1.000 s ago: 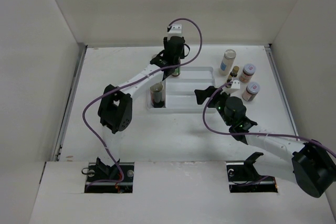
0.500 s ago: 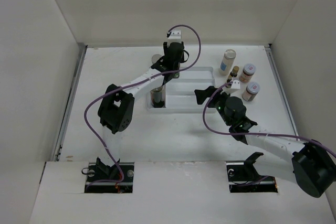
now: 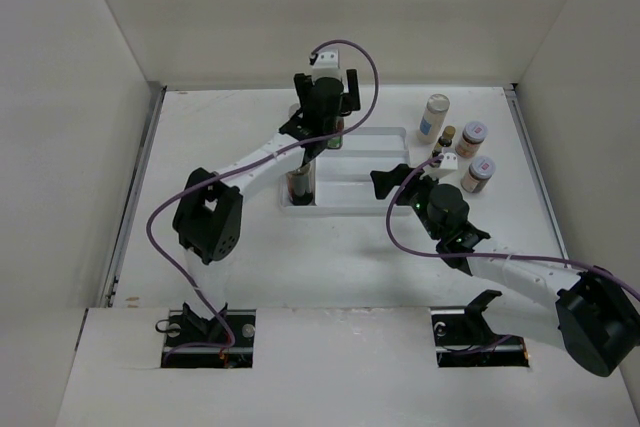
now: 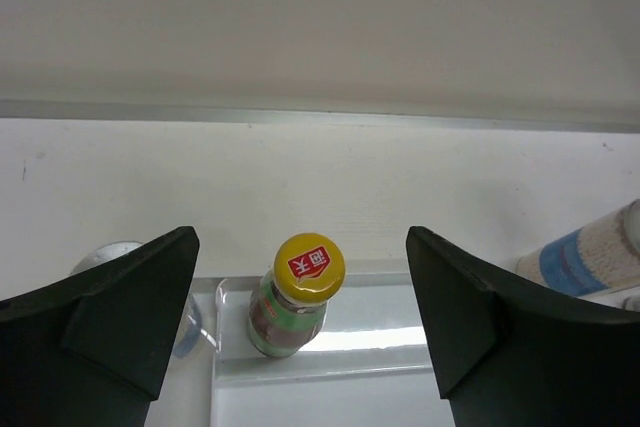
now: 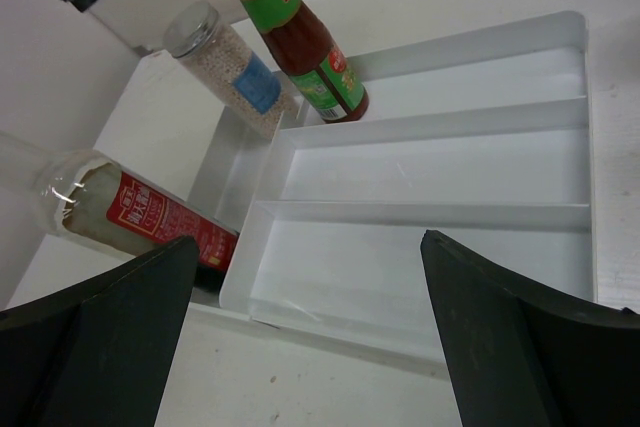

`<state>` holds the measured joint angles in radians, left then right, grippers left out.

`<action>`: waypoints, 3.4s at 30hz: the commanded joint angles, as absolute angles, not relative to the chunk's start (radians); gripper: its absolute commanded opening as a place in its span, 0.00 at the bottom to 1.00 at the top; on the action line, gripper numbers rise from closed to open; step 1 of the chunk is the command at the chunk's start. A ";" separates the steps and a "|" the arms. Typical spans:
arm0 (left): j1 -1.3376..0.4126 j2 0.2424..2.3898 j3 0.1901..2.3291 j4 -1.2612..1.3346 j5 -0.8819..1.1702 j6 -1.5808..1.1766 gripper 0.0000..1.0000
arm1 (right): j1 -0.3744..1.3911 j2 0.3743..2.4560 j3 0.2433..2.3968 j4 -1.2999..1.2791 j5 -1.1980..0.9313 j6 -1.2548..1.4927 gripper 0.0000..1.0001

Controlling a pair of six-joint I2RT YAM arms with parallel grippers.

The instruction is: Organize the condiment bottles

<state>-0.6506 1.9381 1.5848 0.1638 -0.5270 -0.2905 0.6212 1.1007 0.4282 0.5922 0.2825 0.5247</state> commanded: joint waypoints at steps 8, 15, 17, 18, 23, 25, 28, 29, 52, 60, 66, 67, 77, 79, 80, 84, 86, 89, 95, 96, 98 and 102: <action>-0.650 1.662 1.688 0.259 -0.529 -0.236 0.88 | 0.617 1.072 0.430 0.657 0.302 0.528 0.52; -0.594 1.185 1.124 0.425 -0.684 -0.299 0.74 | 0.624 1.002 0.428 0.621 0.362 0.520 0.10; -0.584 1.059 0.918 0.439 -0.756 -0.352 0.69 | 0.619 0.979 0.451 0.565 0.376 0.518 0.09; -0.584 1.010 0.826 0.436 -0.779 -0.395 0.67 | 0.611 0.973 0.477 0.517 0.377 0.518 0.09; -0.599 0.858 0.508 0.353 -0.821 -0.577 0.60 | 0.489 1.005 0.684 0.266 0.377 0.462 0.25; -0.616 0.798 0.439 0.278 -0.819 -0.618 0.59 | 0.431 1.038 0.751 0.217 0.394 0.440 0.41; -0.622 0.703 0.321 0.229 -0.815 -0.659 0.56 | 0.322 1.121 0.840 0.173 0.414 0.416 0.67; -0.620 0.675 0.284 0.226 -0.810 -0.673 0.55 | 0.286 1.159 0.873 0.155 0.413 0.408 0.74; -0.634 0.692 0.094 0.414 -0.842 -0.673 0.54 | 0.123 1.879 1.690 -0.365 0.298 0.222 1.00; -0.614 0.698 0.084 0.442 -0.839 -0.672 0.58 | 0.116 1.994 1.787 -0.423 0.293 0.210 1.00; -0.622 0.729 0.087 0.472 -0.838 -0.661 0.60 | 0.107 2.020 1.787 -0.378 0.279 0.218 0.90; -0.625 0.735 0.089 0.480 -0.838 -0.658 0.60 | 0.107 2.014 1.781 -0.355 0.273 0.216 0.83; -0.659 0.816 0.107 0.549 -0.838 -0.604 0.61 | 0.087 1.925 1.747 -0.157 0.219 0.256 0.57; -0.669 0.827 0.110 0.564 -0.839 -0.591 0.61 | 0.088 1.876 1.753 -0.129 0.219 0.249 0.56; -0.673 0.830 0.112 0.574 -0.845 -0.580 0.61 | 0.091 1.852 1.759 -0.126 0.221 0.244 0.56; -0.662 0.830 0.110 0.595 -0.839 -0.551 0.61 | 0.146 1.744 1.728 -0.155 0.222 0.258 0.55; -0.662 0.831 0.120 0.586 -0.838 -0.546 0.61 | 0.189 1.697 1.657 -0.141 0.227 0.275 0.56; -0.683 0.842 0.135 0.580 -0.819 -0.531 0.61 | 0.234 1.689 1.597 -0.086 0.227 0.276 0.56; -0.676 0.883 0.129 0.607 -0.805 -0.543 0.61 | 0.286 1.764 1.637 -0.080 0.226 0.284 0.55; -0.692 0.896 0.130 0.620 -0.814 -0.538 0.61 | 0.292 1.766 1.637 -0.080 0.222 0.287 0.54; -0.728 0.931 0.140 0.644 -0.828 -0.531 0.60 | 0.306 1.760 1.631 -0.087 0.219 0.293 0.54; -0.777 0.937 0.134 0.692 -0.896 -0.486 0.61 | 0.335 1.729 1.574 -0.075 0.229 0.272 0.53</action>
